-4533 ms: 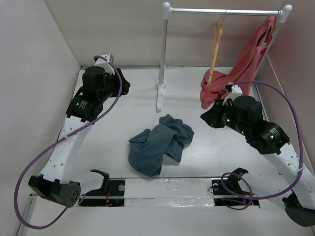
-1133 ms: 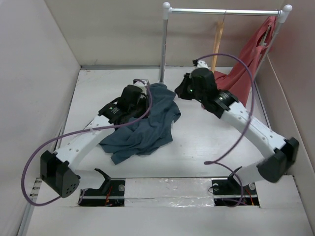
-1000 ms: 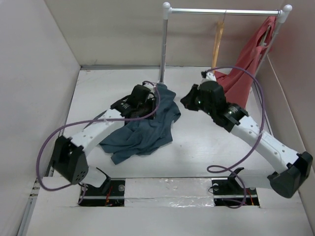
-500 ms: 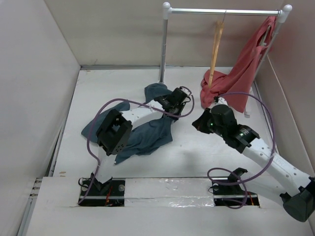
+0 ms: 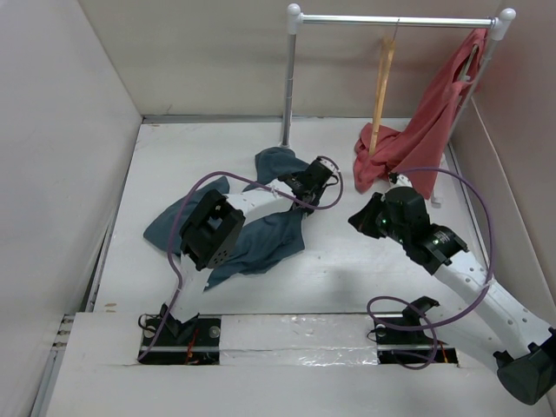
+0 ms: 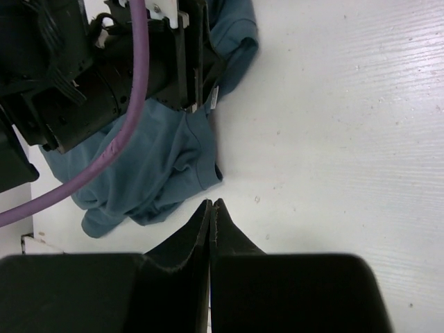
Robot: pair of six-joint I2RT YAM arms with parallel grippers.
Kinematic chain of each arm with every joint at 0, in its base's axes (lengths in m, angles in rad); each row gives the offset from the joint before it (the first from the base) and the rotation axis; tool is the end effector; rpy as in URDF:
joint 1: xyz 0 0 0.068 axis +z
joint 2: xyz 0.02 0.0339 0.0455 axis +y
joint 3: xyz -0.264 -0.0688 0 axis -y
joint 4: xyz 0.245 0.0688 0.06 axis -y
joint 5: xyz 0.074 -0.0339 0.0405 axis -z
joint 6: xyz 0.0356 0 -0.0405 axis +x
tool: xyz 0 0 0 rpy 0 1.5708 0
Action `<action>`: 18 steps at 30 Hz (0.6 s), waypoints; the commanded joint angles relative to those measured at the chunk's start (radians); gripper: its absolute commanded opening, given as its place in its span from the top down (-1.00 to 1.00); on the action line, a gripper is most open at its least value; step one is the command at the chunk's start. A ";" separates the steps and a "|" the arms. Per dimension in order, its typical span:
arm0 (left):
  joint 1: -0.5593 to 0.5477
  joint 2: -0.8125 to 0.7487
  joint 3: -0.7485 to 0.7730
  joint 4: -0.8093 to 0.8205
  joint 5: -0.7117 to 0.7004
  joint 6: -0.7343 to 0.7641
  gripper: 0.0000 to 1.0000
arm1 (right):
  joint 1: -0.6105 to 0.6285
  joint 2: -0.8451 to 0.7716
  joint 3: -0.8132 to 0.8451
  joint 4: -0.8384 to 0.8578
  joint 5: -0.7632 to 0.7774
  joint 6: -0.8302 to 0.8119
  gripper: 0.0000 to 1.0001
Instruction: Place the t-shirt on the hanger
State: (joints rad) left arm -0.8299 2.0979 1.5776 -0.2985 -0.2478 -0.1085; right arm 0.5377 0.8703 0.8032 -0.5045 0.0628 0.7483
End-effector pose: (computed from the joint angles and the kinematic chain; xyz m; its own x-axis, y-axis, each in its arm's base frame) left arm 0.3232 -0.3404 0.1927 -0.5553 0.4515 -0.6985 0.5453 0.8317 0.1041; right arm 0.1647 0.0956 0.2995 -0.6575 0.3986 -0.6394 -0.0252 0.8365 0.5474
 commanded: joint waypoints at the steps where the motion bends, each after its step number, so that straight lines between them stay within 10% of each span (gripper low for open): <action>1: -0.003 0.000 0.033 0.056 0.002 0.020 0.41 | -0.007 0.001 0.004 -0.003 -0.018 -0.024 1.00; 18: 0.006 0.137 0.182 0.078 0.019 0.075 0.65 | -0.016 -0.007 0.017 -0.005 -0.055 -0.064 1.00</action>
State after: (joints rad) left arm -0.8291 2.2444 1.7195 -0.2398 -0.2348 -0.0479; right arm 0.5293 0.8780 0.8032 -0.5167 0.0208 0.7097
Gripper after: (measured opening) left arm 0.194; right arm 0.009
